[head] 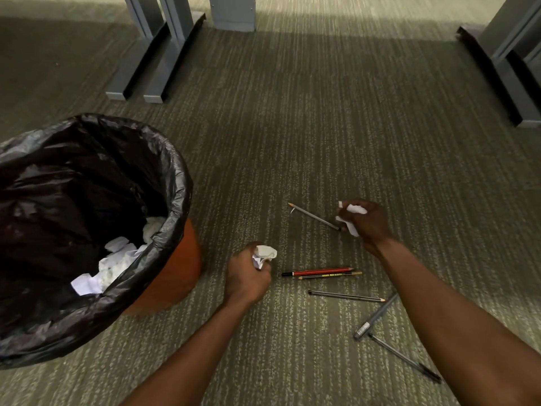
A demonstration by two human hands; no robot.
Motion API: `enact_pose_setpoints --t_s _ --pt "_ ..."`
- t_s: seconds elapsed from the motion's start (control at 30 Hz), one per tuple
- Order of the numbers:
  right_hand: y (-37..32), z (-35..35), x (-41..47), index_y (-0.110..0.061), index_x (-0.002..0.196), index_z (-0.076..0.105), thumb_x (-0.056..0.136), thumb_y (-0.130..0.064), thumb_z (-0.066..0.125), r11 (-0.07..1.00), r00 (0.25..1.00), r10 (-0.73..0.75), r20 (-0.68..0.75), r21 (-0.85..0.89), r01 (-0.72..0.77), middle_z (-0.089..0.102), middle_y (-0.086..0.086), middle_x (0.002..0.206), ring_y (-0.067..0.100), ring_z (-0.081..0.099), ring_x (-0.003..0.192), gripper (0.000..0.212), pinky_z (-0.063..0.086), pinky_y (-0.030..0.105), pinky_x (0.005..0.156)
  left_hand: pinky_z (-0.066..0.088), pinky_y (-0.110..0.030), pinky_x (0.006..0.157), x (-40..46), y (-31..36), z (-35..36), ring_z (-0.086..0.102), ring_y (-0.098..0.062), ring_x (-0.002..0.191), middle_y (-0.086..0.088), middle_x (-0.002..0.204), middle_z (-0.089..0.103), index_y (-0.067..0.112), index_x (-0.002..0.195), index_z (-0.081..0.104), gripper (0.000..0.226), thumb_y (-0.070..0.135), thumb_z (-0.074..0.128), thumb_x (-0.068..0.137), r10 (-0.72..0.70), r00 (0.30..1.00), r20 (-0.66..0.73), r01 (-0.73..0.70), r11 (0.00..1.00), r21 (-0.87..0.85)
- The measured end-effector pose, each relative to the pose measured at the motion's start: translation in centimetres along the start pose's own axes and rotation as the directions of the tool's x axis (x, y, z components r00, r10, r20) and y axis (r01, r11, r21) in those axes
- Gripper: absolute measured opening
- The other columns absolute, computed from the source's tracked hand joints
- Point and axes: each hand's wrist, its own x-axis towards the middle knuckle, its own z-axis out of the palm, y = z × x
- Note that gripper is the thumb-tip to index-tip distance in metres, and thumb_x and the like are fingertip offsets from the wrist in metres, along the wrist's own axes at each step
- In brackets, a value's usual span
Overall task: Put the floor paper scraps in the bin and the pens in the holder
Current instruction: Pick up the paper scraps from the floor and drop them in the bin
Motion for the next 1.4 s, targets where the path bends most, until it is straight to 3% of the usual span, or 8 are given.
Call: enact_pose_setpoints --t_s 0.23,0.4,0.53,0.73,0.93,1.13,1.3,1.4 --pt "-1.1 7.5 0.9 -0.01 0.079 0.079 0.086 -0.021 0.071 0.603 0.847 -0.316 0.428 -0.598 0.528 0.078 0.011 0.078 0.027 0.074 0.075 0.015 0.054 0.035 0.07 0.057 -0.027 0.091 0.1 -1.0 -0.6 0.074 -0.016 0.098 0.001 0.106 0.079 0.02 0.107 0.076 0.029 0.005 0.069 0.084 -0.054 0.998 -0.033 0.052 0.997 -0.052" --pt "-0.9 10.1 2.1 -0.004 0.09 0.074 0.088 -0.01 0.058 0.179 0.779 -0.281 0.56 -0.767 0.616 0.071 0.02 0.098 0.04 0.07 0.092 0.017 0.054 0.04 0.075 0.055 -0.024 0.085 -0.4 -1.4 -1.0 0.075 -0.023 0.095 -0.006 0.106 0.079 0.014 0.111 0.076 0.031 0.001 0.066 0.084 -0.037 0.998 -0.043 0.037 0.999 0.007" --pt "-0.4 10.4 2.5 -0.002 0.102 0.075 0.089 -0.008 0.055 0.056 0.765 -0.28 0.58 -0.786 0.616 0.07 0.021 0.107 0.041 0.069 0.098 0.025 0.057 0.043 0.081 0.059 -0.031 0.086 -0.4 -1.6 -1.3 0.074 -0.025 0.095 -0.007 0.106 0.078 0.015 0.112 0.074 0.029 0.006 0.067 0.084 -0.041 0.999 -0.024 0.042 0.998 0.047" --pt "-0.5 10.0 3.0 -0.001 0.101 0.075 0.089 -0.005 0.055 0.079 0.795 -0.24 0.557 -0.805 0.588 0.07 0.023 0.106 0.042 0.069 0.097 0.024 0.056 0.042 0.081 0.047 -0.006 0.074 -0.5 -1.9 -1.8 0.073 -0.017 0.092 -0.002 0.105 0.079 0.016 0.107 0.076 0.031 -0.001 0.063 0.084 -0.078 0.997 0.0 0.078 0.997 0.008" --pt "-0.6 10.1 2.2 0.004 0.113 0.068 0.098 -0.009 0.048 0.057 0.834 -0.207 0.512 -0.844 0.533 0.067 0.026 0.117 0.042 0.066 0.106 0.028 0.052 0.045 0.09 0.042 -0.009 0.074 0.0 -1.5 -2.1 0.07 -0.016 0.097 -0.002 0.11 0.077 0.017 0.112 0.075 0.025 0.009 0.068 0.089 -0.163 0.986 0.021 0.163 0.987 0.006" --pt "1.0 6.6 0.1 -0.012 0.082 0.076 0.093 -0.025 0.069 0.45 0.964 -0.112 0.243 -0.852 0.267 0.076 0.018 0.094 0.036 0.07 0.092 0.019 0.045 0.033 0.069 0.041 -0.018 0.076 -0.8 -0.3 -2.3 0.07 -0.026 0.105 -0.008 0.112 0.075 0.011 0.111 0.072 0.024 0.016 0.074 0.088 -0.213 0.976 0.035 0.212 0.977 0.022" --pt "-0.4 5.7 -2.3 -0.015 0.06 0.067 0.094 -0.017 0.07 0.945 0.992 0.114 0.046 -0.313 -0.094 0.067 0.008 0.064 0.023 0.06 0.066 0.034 0.044 0.028 0.062 0.042 -0.02 0.074 -1.6 1.9 -3.5 0.069 -0.024 0.104 -0.006 0.115 0.075 0.013 0.116 0.069 0.03 0.024 0.073 0.088 -0.197 0.978 0.065 0.195 0.98 0.032" --pt "-4.2 7.4 -4.4 -0.013 0.081 0.07 0.095 -0.005 0.067 0.948 0.966 0.201 0.163 0.215 -0.234 0.068 -0.005 0.061 0.011 0.059 0.066 0.016 0.05 0.023 0.06 0.048 -0.022 0.074 -2.6 5.8 -5.2 0.069 -0.017 0.1 0.0 0.119 0.074 0.021 0.126 0.067 0.037 0.027 0.072 0.09 -0.147 0.985 0.091 0.149 0.989 -0.018"
